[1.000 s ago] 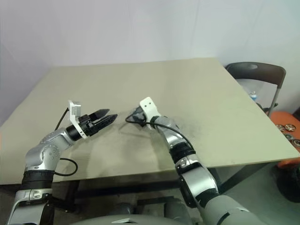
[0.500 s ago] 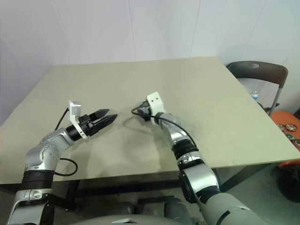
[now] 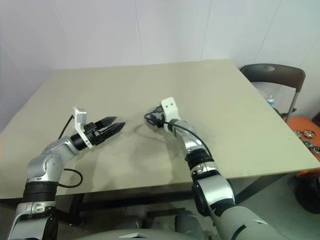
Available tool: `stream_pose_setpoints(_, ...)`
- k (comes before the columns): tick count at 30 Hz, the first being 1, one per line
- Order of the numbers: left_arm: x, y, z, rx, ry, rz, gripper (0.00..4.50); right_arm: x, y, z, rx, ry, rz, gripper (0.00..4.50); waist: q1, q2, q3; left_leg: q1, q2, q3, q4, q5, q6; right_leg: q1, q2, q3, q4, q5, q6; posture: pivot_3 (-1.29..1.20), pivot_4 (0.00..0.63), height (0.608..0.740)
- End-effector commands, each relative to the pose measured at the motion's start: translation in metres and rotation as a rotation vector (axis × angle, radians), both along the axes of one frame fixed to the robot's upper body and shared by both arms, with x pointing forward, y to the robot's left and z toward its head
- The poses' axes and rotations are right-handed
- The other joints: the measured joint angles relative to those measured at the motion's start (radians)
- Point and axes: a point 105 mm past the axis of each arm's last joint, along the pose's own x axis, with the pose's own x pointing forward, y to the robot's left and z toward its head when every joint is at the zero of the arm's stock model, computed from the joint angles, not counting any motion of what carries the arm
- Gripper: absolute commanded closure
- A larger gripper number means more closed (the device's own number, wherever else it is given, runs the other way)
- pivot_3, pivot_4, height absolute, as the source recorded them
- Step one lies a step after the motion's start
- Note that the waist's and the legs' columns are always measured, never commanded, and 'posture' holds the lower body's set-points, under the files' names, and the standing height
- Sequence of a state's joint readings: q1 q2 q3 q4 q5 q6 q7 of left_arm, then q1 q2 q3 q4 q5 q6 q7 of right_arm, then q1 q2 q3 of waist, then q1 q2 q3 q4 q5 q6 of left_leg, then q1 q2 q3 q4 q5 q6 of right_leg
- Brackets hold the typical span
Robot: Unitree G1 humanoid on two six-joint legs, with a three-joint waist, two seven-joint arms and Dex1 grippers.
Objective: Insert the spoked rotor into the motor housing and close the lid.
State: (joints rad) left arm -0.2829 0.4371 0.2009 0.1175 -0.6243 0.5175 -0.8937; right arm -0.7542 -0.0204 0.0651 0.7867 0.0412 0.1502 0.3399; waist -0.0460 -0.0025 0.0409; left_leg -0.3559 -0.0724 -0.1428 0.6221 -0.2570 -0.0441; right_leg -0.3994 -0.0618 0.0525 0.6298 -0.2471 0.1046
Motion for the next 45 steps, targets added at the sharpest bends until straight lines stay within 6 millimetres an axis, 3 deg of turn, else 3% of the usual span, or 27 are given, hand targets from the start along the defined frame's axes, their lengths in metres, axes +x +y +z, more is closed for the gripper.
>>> stream_pose_setpoints(1, 0.002, 0.002, 0.009, 0.002, -0.041, 0.001, 0.00, 0.005, 0.004, 0.018, 0.007, -0.049, 0.015, 1.29, 0.000, 0.000, 0.000, 0.000, 0.000, 0.000, 0.000, 0.000, 0.000, 0.000, 0.000, 0.000, 0.000, 0.000, 0.000, 0.00, 0.000, 0.740)
stream_pose_setpoints(11, 0.001, 0.001, 0.008, 0.004, -0.035, 0.001, 0.00, -0.002, 0.012, 0.010, 0.007, -0.009, 0.066, 1.29, -0.001, 0.000, 0.000, 0.000, 0.000, 0.000, 0.000, 0.000, 0.000, 0.000, 0.000, 0.000, 0.000, 0.000, 0.000, 0.00, 0.000, 0.740)
stream_pose_setpoints(21, 0.001, 0.000, 0.008, 0.004, -0.036, -0.002, 0.00, -0.001, 0.008, 0.009, -0.039, -0.032, 0.047, 1.29, -0.001, 0.000, 0.000, 0.000, 0.000, 0.000, 0.000, 0.000, 0.000, 0.000, 0.000, 0.000, 0.000, 0.000, 0.000, 0.00, 0.000, 0.740)
stream_pose_setpoints(29, 0.000, 0.000, 0.007, 0.003, -0.034, 0.002, 0.00, -0.008, 0.008, -0.009, -0.108, 0.040, 0.088, 1.29, -0.001, 0.000, 0.000, 0.001, 0.000, 0.000, 0.000, 0.000, 0.000, 0.001, 0.000, 0.000, 0.000, 0.000, 0.000, 0.00, 0.000, 0.740)
stream_pose_setpoints(45, -0.001, -0.001, 0.005, 0.006, -0.025, 0.003, 0.00, -0.012, 0.008, -0.019, -0.144, 0.082, 0.097, 1.29, 0.000, -0.001, 0.000, 0.001, 0.000, 0.000, 0.000, 0.000, 0.000, 0.001, 0.000, 0.000, 0.000, 0.000, 0.000, 0.00, 0.000, 0.740)
